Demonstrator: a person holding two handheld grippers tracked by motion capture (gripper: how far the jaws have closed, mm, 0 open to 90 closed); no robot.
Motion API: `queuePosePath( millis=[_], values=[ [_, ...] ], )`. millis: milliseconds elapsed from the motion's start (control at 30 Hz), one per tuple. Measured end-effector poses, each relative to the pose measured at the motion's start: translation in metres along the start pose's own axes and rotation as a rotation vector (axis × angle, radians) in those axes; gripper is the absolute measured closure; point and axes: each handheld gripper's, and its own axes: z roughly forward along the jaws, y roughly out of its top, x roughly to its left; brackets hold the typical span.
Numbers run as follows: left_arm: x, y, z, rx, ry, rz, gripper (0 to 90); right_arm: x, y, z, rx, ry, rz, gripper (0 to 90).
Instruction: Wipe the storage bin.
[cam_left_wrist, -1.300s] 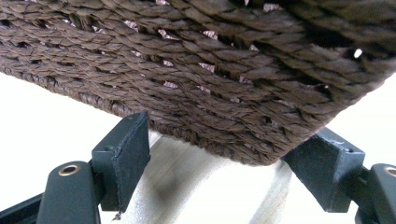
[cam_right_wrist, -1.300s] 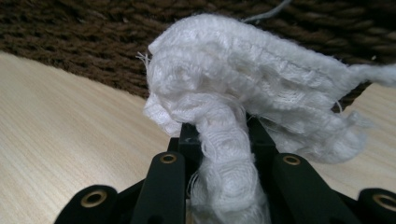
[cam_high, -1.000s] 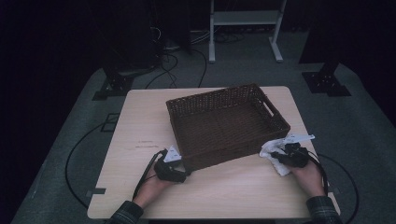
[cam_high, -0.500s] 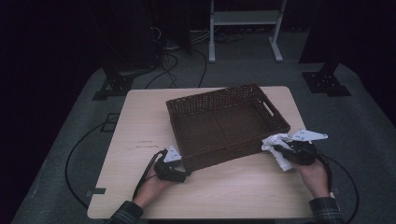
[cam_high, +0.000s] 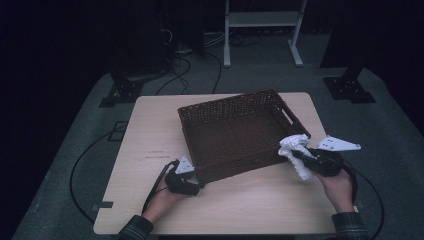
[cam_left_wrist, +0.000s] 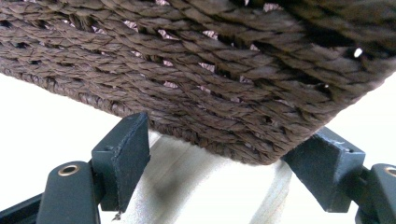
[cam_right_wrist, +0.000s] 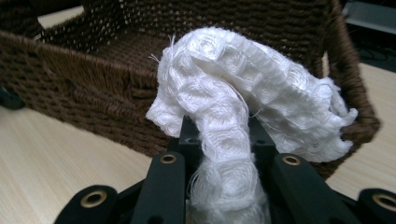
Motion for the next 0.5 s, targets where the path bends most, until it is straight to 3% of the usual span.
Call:
queuePosePath(
  millis=[267,500],
  values=[
    [0.0,0.0,0.0,0.0,0.0,0.0,22.6,0.0,-0.013,0.022,0.089,0.006,-0.01,73.1],
    [0.0,0.0,0.0,0.0,0.0,0.0,22.7,-0.002,-0.02,0.035,0.131,0.02,0.003,73.2]
  ],
)
